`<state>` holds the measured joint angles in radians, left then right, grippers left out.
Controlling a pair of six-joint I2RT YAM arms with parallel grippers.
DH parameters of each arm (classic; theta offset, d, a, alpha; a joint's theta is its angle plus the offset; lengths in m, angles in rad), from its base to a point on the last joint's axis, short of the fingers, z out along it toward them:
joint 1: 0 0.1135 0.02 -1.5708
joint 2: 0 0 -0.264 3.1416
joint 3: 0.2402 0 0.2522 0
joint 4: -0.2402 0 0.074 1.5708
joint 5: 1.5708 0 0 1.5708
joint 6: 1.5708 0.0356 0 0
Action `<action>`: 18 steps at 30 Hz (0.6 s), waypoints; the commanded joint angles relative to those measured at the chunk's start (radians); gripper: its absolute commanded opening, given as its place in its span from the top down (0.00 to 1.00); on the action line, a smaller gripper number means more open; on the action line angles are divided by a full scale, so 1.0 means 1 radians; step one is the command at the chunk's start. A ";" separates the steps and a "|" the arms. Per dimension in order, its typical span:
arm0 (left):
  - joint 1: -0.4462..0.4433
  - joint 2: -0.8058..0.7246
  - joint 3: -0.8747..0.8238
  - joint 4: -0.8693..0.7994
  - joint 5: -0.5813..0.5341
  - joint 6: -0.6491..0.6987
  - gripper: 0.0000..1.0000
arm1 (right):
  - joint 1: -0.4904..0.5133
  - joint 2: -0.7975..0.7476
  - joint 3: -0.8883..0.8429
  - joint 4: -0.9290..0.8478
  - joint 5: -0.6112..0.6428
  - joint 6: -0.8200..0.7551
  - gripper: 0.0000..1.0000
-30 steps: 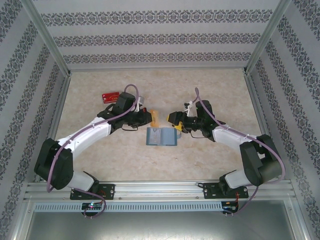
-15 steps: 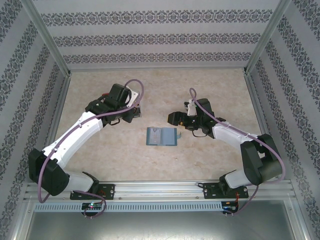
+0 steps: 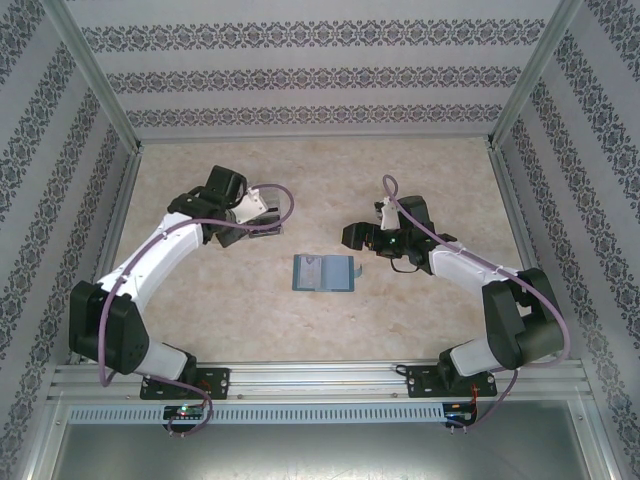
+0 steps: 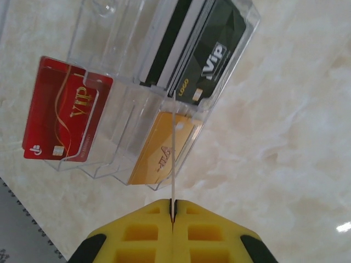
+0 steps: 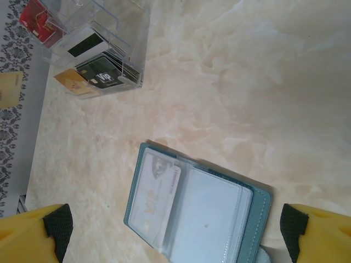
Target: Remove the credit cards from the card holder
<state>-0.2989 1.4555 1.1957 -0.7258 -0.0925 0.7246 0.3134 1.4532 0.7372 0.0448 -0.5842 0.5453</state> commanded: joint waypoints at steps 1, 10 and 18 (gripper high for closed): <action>0.053 0.030 0.033 -0.044 0.121 0.205 1.00 | -0.021 -0.042 -0.007 -0.002 0.006 -0.040 0.02; 0.119 0.124 0.063 -0.106 0.211 0.424 1.00 | -0.038 -0.041 -0.007 0.006 -0.036 -0.038 0.02; 0.146 0.207 0.096 -0.072 0.127 0.471 1.00 | -0.040 -0.021 0.016 0.007 -0.084 -0.005 0.02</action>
<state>-0.1764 1.6535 1.2648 -0.7841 0.0528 1.1351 0.2783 1.4235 0.7349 0.0410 -0.6289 0.5282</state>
